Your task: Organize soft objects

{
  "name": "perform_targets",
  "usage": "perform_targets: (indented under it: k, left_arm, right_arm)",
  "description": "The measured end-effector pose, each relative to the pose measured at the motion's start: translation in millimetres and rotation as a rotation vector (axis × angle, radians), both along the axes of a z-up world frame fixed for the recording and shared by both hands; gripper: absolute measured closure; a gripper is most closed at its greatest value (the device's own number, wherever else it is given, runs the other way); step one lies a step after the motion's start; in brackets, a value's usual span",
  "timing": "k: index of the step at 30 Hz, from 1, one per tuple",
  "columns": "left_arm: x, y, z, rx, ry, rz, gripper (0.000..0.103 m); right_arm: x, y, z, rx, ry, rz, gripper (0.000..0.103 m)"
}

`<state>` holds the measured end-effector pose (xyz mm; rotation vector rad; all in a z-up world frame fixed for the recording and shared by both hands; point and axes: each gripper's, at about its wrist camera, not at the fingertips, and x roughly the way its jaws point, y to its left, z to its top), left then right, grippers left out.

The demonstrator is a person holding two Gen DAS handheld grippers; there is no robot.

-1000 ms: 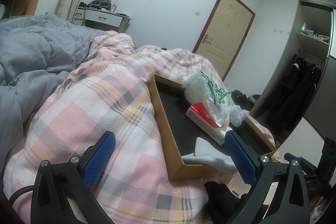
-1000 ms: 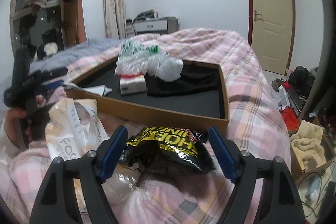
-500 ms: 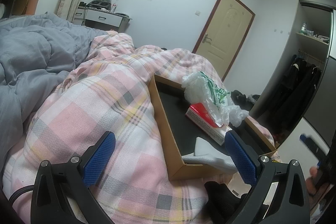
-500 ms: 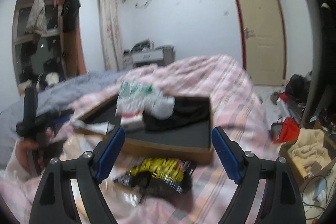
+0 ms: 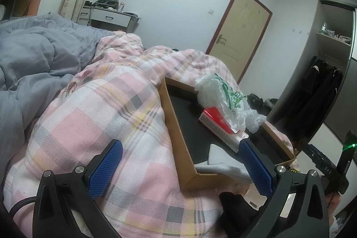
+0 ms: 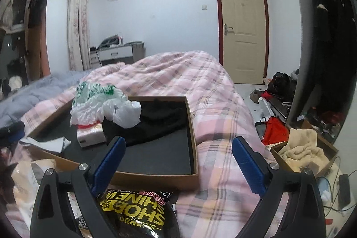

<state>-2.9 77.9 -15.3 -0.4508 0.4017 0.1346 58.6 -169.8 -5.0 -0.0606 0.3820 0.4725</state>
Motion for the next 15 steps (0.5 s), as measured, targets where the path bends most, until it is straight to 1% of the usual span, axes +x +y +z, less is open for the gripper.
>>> perform_targets:
  k: [3,9,12,15]
  left_arm:
    - [0.1,-0.1,0.1,-0.002,0.004,0.000,0.000]
    - [0.2,0.0,0.1,-0.002,0.004,0.000,0.000]
    - [0.2,0.0,0.2,-0.003,0.004,0.000,0.000]
    - [0.3,0.0,0.3,-0.002,0.005,0.001,0.000]
  right_arm:
    - [2.7,-10.3,-2.0,0.031,0.016,-0.014,0.004]
    - [10.9,-24.4,-5.1,0.114,0.090,-0.022,0.004]
    - [8.3,-23.3,-4.1,0.117,0.088,-0.022,0.004]
    - [3.9,-19.7,-3.4,0.095,0.073,-0.021,0.004]
